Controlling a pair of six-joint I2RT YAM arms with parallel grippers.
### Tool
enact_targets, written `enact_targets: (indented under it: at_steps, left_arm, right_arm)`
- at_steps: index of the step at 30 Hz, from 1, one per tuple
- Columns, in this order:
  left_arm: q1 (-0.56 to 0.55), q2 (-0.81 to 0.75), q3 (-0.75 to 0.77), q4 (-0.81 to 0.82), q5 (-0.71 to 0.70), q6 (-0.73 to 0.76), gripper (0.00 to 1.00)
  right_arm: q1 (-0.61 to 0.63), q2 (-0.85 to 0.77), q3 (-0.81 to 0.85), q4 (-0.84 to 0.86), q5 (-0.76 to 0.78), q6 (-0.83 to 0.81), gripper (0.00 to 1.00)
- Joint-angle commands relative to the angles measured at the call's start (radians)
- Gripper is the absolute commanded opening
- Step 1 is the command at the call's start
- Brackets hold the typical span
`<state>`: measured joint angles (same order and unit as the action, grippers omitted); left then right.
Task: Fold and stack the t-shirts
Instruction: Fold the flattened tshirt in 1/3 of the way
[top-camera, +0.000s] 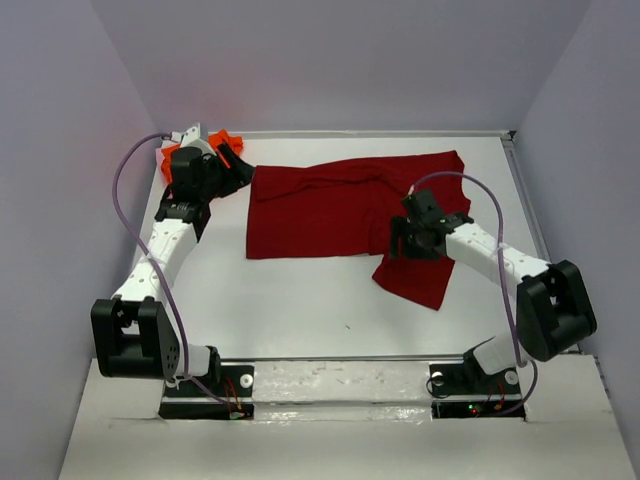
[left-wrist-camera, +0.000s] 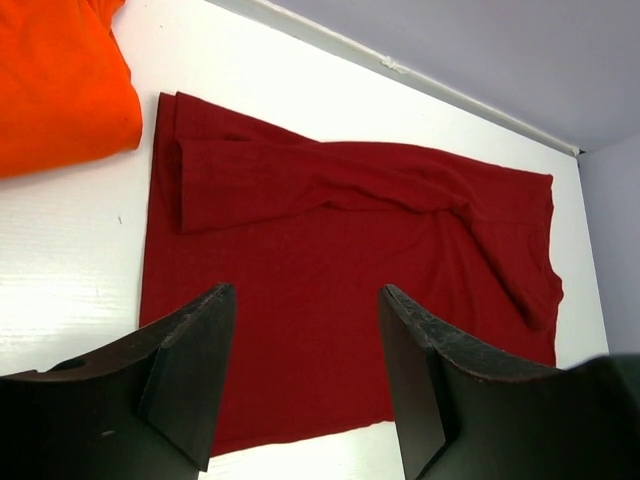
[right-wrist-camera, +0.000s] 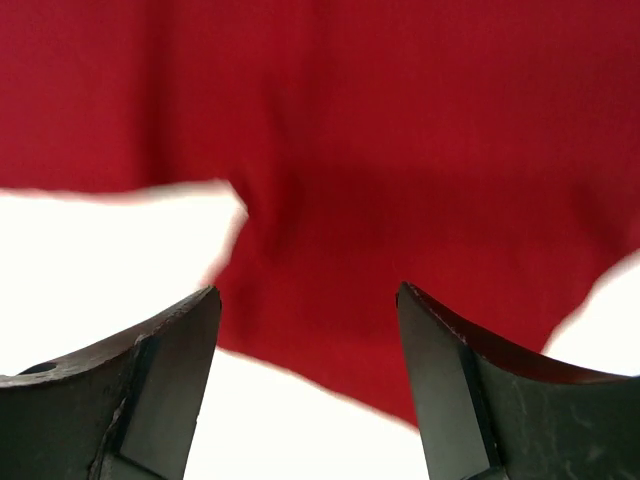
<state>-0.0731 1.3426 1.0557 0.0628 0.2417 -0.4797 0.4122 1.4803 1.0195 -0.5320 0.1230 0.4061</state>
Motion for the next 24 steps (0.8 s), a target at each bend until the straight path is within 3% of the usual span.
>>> enact_targets:
  at_steps: [1, 5, 13, 23, 24]
  left_arm:
    - [-0.01, 0.009, 0.006, 0.022, 0.022, 0.004, 0.68]
    - [-0.011, 0.018, 0.009, 0.015, 0.021, 0.007, 0.68]
    - [-0.024, -0.002, 0.013, 0.009, 0.013, 0.012, 0.68]
    - [-0.025, -0.013, 0.024, -0.012, -0.016, 0.03, 0.68]
    - [-0.025, -0.019, 0.026, -0.014, -0.021, 0.032, 0.68]
  right_arm:
    - [0.06, -0.08, -0.089, -0.105, 0.153, 0.138, 0.77]
    - [0.082, -0.251, -0.24, -0.095, 0.099, 0.311, 0.77]
    - [0.123, -0.518, -0.338, -0.312, 0.233, 0.546, 0.76]
    - [0.132, -0.385, -0.398, -0.301, 0.23, 0.698, 0.76]
    - [0.132, -0.358, -0.406, -0.287, 0.236, 0.703, 0.7]
